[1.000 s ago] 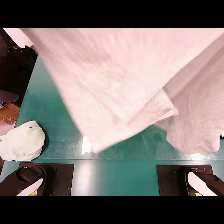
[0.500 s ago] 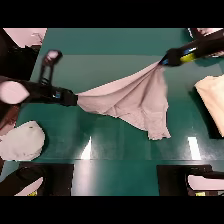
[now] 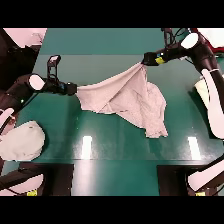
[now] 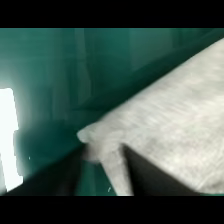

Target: Fold the shirts.

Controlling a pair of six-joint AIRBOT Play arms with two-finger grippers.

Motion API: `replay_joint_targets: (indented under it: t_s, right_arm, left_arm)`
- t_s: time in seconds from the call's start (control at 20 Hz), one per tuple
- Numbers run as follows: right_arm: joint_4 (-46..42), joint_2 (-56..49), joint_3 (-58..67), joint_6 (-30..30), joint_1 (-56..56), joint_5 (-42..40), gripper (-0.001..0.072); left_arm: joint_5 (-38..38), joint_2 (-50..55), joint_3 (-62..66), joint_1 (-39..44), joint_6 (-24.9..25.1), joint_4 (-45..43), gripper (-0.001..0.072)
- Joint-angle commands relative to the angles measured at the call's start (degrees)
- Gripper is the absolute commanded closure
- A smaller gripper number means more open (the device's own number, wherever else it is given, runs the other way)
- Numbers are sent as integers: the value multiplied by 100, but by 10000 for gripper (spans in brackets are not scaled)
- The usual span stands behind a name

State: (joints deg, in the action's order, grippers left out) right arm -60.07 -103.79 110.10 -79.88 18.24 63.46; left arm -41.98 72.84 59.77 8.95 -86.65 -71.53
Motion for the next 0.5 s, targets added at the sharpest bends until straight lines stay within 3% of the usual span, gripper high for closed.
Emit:
replay_joint_targets:
  t_s: [0.0,0.15,0.2,0.45]
  right_arm:
    - [20,-170,566,-33,-153,-195,227]
    - [52,96,667,-98,-459,269,230]
    - [48,280,514,-87,-577,450,261]
    - [48,1331,-881,199,-1167,1425,270]
  left_arm:
    - [173,179,407,-55,116,157,47]
    - [-348,173,973,-55,114,-83,49]
    - [-599,155,1106,-55,114,-186,50]
    - [-1360,203,885,-55,-42,59,50]
